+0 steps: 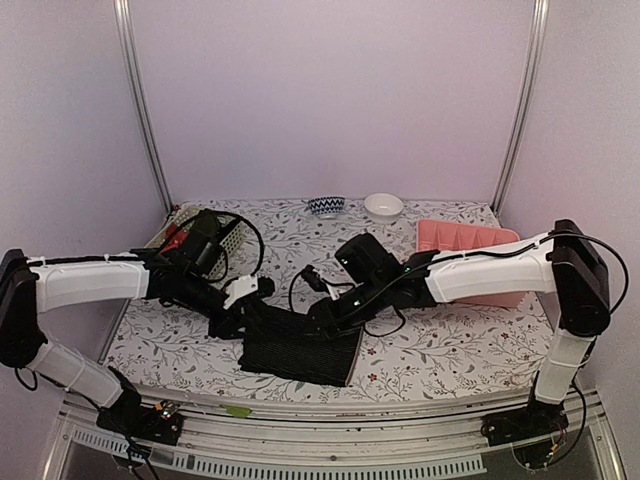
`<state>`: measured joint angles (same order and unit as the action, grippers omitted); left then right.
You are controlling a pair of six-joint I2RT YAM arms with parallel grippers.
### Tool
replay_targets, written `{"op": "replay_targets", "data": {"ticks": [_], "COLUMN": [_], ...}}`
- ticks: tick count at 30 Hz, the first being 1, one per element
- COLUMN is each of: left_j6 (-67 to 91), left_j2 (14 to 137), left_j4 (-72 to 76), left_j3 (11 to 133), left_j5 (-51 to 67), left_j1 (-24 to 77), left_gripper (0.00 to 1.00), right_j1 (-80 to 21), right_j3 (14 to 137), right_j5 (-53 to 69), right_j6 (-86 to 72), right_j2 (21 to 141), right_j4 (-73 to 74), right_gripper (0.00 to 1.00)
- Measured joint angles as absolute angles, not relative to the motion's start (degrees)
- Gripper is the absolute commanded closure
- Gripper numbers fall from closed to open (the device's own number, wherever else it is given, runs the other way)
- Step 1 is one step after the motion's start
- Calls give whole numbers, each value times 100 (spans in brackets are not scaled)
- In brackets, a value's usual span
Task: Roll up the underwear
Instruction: Smooth out the underwear at the center of the board.
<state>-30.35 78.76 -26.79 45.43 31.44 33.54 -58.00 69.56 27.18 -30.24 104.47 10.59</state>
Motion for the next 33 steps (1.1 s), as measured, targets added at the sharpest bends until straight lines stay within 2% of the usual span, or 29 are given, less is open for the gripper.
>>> {"op": "replay_targets", "data": {"ticks": [9,15,18,21,24,28,33], "left_j6": [-3315,-3601,-3850,-4187,-4399,-4412,-4119], "left_j2": [8392,8582,8475,8176,7896,8025,8943], "left_j4": [-2414,-2255,-2228,-2622,-3260,-3557,-3542], "left_j3": [3850,3791,3710,3715,4125,5124,6309], "left_j5": [1977,1623,1599,1765,2265,2753,3035], "left_j1": [4106,4143,4163,4042,3573,2932,2521], "left_gripper": [76,79,70,57,49,46,47], "right_j1": [-6073,-6045,-6038,-6038,-6038,-5824,-4969], "right_j3": [6643,6265,6267,6316,6313,6316,6514], "right_j5": [2659,2727,2733,2731,2646,2606,2456], "right_j6": [-2891,-2995,-2974,-2849,-2700,-2598,-2563], "right_j2": [11063,11107,11107,11085,10825,10154,9885], "right_j4": [1422,1245,1238,1304,1483,1566,1697], "right_gripper": [75,76,73,65,57,55,62]}}
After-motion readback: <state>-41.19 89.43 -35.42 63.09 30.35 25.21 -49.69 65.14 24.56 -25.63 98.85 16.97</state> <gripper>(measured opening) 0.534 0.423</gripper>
